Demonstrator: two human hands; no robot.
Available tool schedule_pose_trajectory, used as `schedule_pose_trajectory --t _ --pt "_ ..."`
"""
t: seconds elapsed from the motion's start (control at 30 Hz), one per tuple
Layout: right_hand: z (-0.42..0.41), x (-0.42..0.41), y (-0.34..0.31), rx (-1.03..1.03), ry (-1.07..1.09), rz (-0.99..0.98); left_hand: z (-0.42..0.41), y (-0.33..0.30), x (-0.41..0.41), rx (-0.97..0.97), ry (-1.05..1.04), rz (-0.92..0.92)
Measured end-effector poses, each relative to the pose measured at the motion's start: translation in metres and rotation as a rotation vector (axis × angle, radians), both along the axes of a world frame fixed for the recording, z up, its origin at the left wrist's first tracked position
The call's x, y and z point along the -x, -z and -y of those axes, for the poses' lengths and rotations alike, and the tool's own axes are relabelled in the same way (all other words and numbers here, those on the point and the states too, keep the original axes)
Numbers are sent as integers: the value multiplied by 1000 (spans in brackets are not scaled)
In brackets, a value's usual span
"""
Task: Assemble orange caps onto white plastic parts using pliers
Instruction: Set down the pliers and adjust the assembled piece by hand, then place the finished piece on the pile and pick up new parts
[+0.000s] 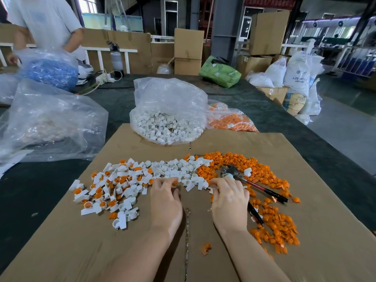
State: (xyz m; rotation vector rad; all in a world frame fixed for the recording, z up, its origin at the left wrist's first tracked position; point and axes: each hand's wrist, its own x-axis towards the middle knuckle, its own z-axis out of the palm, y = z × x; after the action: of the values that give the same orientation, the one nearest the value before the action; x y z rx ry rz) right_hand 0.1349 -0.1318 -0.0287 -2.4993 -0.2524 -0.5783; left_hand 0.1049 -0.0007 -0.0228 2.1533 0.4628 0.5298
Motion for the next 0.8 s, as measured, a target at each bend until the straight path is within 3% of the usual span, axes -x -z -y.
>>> schedule_pose_trajectory --t 0.27,0.47,0.6,0.8 --pt "-4 1 0 90 88 -15 -4 1 -3 -324 -108 -263" --pt "-4 4 -2 63 190 79 -1 1 1 -428 -65 -30" --pt "-5 8 -4 72 156 64 3 8 -5 -511 225 -48" --pt "-5 6 -2 190 75 -4 3 12 -12 -413 257 -22"
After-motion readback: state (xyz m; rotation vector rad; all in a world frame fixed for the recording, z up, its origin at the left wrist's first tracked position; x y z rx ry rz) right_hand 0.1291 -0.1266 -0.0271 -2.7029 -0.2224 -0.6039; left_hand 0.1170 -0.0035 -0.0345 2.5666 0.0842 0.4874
